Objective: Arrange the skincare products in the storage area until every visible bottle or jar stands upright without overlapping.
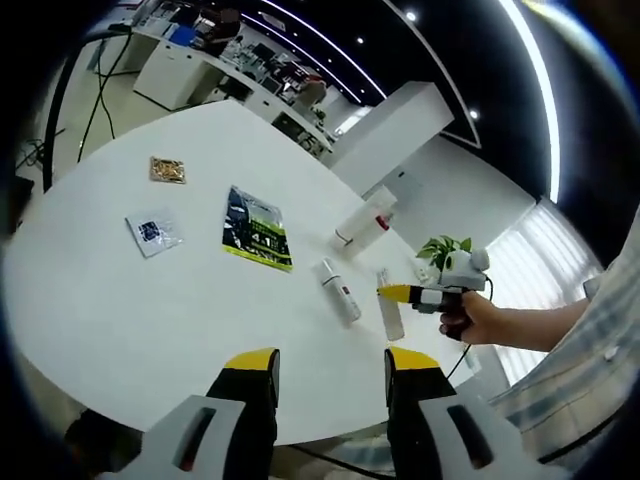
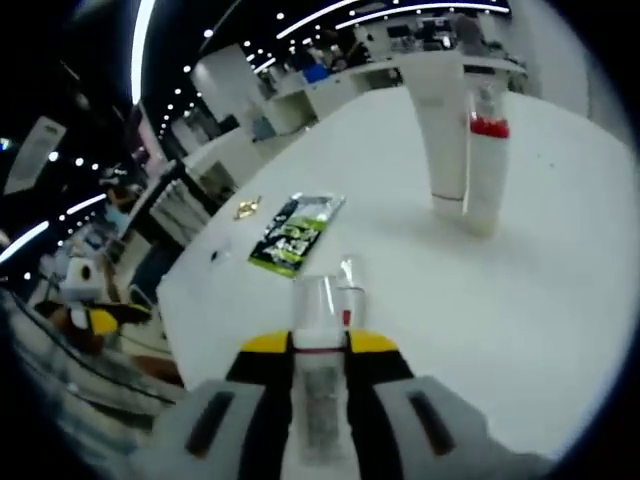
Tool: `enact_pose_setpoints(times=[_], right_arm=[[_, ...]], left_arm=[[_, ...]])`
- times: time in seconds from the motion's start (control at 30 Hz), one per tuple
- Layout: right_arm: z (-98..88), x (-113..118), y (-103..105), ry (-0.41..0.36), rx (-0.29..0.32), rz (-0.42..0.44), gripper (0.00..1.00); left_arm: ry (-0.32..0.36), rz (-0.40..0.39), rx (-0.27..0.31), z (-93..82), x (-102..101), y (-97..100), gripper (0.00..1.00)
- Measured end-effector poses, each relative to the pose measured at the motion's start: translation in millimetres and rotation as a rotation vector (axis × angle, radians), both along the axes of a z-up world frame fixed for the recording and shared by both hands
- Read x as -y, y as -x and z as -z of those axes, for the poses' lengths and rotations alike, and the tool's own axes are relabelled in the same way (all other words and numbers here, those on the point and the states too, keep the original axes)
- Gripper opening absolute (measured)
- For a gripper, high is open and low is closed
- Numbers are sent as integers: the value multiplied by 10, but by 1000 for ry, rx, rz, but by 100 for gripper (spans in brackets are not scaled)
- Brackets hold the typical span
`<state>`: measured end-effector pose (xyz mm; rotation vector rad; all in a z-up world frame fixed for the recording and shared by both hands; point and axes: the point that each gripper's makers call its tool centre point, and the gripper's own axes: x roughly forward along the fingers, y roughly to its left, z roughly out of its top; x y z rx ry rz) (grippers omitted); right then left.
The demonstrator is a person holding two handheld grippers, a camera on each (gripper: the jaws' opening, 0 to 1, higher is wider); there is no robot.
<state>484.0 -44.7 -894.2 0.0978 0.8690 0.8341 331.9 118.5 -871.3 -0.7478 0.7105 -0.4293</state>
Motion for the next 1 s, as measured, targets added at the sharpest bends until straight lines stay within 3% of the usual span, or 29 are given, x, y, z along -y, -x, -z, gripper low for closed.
enact_pose_setpoints(times=[0.27, 0.57, 1.0], right_arm=[[-249, -306, 0, -121, 21, -31, 17], [-503, -725, 144, -254, 22, -115, 17], [-883, -1322, 584, -408, 0, -311, 17]], left_arm=[[-4, 11, -2, 0, 38, -18, 43], [9, 8, 4, -48, 72, -100, 43], [47, 24, 9, -77, 196, -136, 44]])
